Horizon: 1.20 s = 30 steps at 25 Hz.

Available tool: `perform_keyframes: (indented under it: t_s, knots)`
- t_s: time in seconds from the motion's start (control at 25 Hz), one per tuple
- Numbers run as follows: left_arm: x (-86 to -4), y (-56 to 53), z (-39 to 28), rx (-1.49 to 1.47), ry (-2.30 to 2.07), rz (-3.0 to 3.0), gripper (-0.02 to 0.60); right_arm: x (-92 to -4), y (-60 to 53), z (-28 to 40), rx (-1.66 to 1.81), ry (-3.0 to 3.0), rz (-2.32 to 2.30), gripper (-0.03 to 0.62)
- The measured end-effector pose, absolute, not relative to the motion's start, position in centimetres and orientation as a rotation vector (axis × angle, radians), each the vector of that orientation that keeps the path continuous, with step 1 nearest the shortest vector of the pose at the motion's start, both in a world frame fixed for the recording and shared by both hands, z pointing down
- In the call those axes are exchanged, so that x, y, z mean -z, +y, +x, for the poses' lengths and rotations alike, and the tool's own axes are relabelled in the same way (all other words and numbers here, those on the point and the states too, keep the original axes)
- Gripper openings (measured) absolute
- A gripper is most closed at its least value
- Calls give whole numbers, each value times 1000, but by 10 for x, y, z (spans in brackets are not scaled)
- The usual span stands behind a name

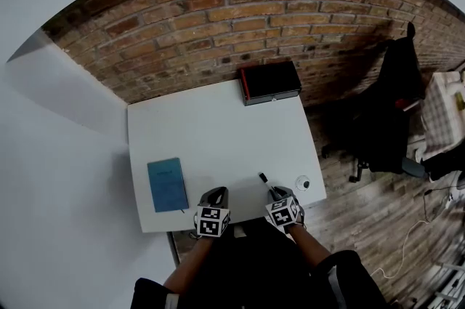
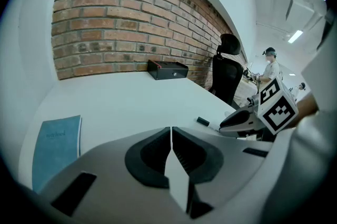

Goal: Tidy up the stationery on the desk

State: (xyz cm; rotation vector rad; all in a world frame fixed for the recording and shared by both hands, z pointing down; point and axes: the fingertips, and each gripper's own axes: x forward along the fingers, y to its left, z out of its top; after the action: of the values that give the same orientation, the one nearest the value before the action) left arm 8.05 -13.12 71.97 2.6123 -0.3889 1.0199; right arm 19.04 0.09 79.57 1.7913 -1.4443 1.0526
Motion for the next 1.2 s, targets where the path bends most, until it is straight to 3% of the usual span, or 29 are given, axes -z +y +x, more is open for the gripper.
perform_keyframes:
  t_s: [1.2]
  knots:
    - [-718,-155,46,-994,-371,2607,23,-780,-18,185,-1298,-1363,2042,77]
